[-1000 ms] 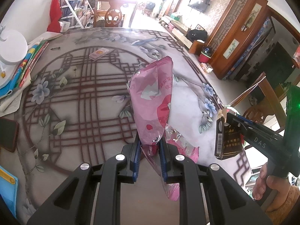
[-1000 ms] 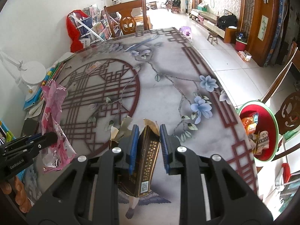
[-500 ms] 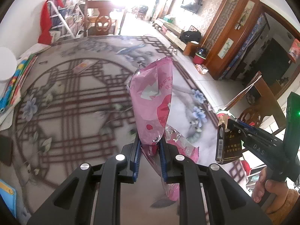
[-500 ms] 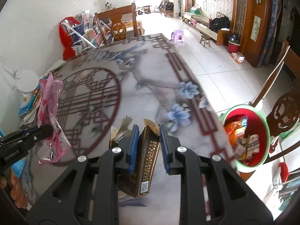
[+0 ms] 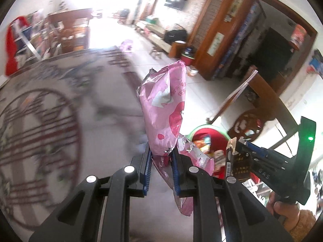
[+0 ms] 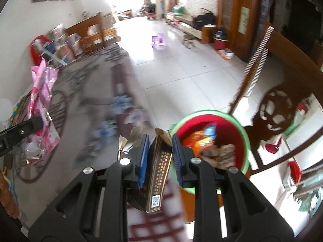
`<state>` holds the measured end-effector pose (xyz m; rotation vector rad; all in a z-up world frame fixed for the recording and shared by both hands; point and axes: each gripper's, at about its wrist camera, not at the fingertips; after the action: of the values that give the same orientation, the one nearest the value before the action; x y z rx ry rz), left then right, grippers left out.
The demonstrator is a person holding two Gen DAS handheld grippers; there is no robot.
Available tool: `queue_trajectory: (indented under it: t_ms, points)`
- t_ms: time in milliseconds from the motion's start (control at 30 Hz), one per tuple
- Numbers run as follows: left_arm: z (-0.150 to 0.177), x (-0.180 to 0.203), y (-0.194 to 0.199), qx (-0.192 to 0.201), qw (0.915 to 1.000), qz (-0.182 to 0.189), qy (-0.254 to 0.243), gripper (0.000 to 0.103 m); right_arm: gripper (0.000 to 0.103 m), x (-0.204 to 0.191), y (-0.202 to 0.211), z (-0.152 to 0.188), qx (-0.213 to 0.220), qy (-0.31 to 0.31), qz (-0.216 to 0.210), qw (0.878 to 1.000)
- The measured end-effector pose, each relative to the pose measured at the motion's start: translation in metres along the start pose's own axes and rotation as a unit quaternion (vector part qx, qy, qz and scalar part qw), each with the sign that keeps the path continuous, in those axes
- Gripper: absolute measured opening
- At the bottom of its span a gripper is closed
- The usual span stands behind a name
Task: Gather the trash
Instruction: 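Carry the wrapper and box over the red bin and open both grippers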
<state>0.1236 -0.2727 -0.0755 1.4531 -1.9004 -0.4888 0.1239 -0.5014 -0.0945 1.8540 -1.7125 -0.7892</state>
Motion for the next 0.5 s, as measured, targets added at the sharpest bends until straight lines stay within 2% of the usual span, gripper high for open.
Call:
queue_trajectory:
  t_ms: [167,333,367,400,433,467,500]
  points:
    - [-0.011,0.058,-0.041,-0.019,0.9984,0.046,-0.027,0.016,0.024,0.059,-0.007,-0.004,0.001,-0.031,0.031,0.999]
    - [-0.018,0.102,-0.075,-0.030,0.9952,0.072,-0.059,0.018,0.025,0.096,-0.019,-0.011,0.004,-0.052,0.042,0.998]
    - [-0.020,0.108,-0.079,-0.030,0.9947,0.075,-0.064,0.023,0.029,0.099,-0.021,-0.012,0.002,-0.055,0.038,0.998]
    - [-0.022,0.114,-0.084,-0.027,0.9943,0.075,-0.071,0.042,0.045,0.103,-0.026,-0.013,-0.004,-0.059,0.035,0.998]
    - [-0.024,0.117,-0.085,-0.022,0.9944,0.074,-0.073,0.059,0.055,0.104,-0.028,-0.013,-0.004,-0.061,0.037,0.997]
    - [-0.026,0.118,-0.085,-0.016,0.9945,0.075,-0.072,0.063,0.064,0.106,-0.028,-0.014,0.005,-0.061,0.045,0.997]
    - [-0.027,0.117,-0.081,-0.011,0.9945,0.076,-0.071,0.065,0.066,0.105,-0.027,-0.014,0.009,-0.061,0.048,0.997]
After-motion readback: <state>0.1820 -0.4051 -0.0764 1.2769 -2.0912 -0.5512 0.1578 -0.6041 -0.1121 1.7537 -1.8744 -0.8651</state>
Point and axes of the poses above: each gripper's, at about its wrist camera, not at the fingertips, and y roughly against the way its jaws point, x to its right, z to its underside, and after that the axes turned 7 degrees about x, right-handed
